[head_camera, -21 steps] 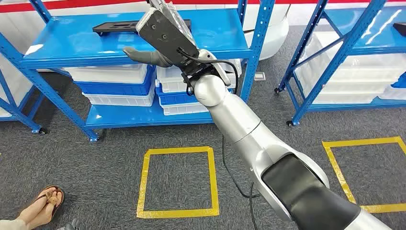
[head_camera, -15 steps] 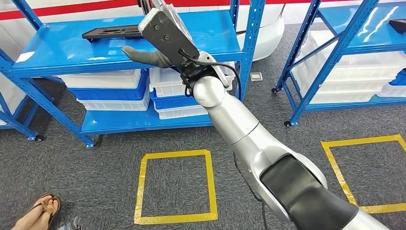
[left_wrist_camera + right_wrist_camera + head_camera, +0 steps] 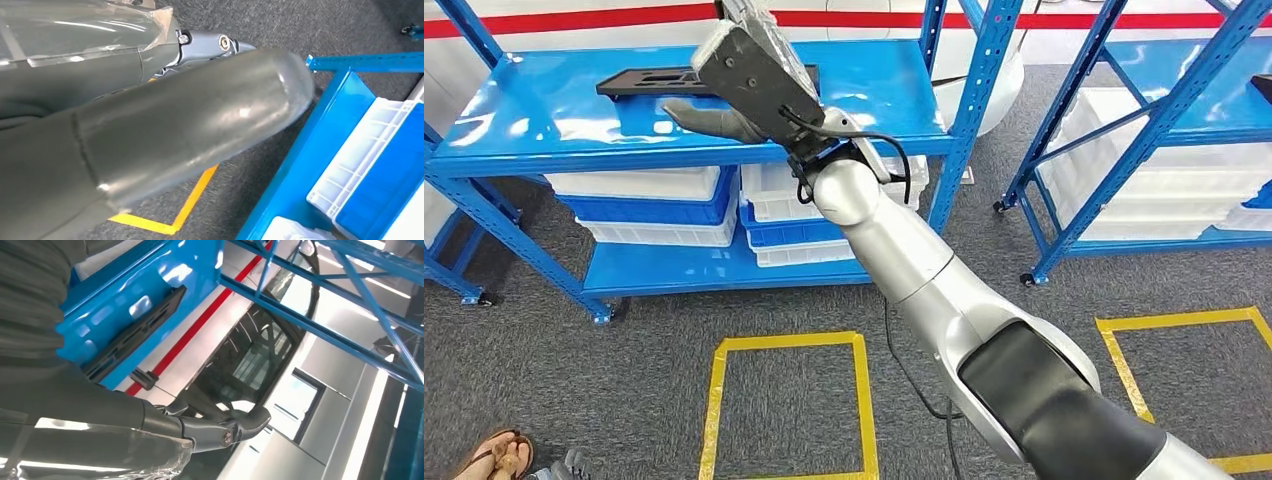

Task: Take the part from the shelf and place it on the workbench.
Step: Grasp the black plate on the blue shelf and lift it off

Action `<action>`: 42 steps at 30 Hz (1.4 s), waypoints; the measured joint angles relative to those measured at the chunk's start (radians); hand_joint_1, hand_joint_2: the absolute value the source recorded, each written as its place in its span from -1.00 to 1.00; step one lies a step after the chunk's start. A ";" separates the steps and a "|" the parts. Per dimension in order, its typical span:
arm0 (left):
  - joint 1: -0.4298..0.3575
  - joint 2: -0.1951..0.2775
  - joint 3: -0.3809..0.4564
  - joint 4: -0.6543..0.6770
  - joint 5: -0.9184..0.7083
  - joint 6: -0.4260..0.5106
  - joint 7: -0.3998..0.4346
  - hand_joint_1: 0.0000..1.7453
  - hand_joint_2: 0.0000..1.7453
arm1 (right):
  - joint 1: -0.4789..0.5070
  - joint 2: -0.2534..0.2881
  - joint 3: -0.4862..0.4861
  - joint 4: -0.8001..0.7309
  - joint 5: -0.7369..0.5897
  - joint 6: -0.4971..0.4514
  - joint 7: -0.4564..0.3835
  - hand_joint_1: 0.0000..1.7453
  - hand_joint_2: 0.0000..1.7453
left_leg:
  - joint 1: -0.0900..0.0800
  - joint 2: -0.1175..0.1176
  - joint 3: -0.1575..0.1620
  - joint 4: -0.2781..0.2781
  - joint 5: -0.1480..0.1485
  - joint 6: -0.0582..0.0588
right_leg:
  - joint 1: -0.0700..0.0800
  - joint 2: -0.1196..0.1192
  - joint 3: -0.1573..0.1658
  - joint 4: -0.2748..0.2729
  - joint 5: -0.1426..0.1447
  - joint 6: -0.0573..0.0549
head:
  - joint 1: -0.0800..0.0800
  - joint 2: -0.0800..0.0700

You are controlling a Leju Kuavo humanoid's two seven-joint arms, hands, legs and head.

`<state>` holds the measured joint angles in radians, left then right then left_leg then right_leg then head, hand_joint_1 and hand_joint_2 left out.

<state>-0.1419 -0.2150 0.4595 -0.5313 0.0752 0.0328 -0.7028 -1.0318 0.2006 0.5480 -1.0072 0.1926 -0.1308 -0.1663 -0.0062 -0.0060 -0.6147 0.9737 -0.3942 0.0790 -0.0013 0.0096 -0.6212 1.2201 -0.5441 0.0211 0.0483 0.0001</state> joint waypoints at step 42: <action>-0.034 0.007 -0.023 0.089 0.030 -0.014 0.000 -1.00 -1.00 | 0.070 -0.039 0.000 -0.074 0.017 -0.012 0.044 -1.00 1.00 | -0.008 -0.012 0.160 0.039 -0.132 -0.044 | 0.005 -0.004 -0.030 -0.242 0.172 -0.030 | 0.004 0.000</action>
<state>-0.1756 -0.2084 0.4365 -0.4427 0.1053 0.0187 -0.7023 -0.9617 0.1611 0.5478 -1.0817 0.2096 -0.1427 -0.1227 -0.0144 -0.0182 -0.4543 1.0132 -0.5266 0.0353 0.0035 0.0057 -0.6513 0.9786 -0.3723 -0.0084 0.0519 0.0004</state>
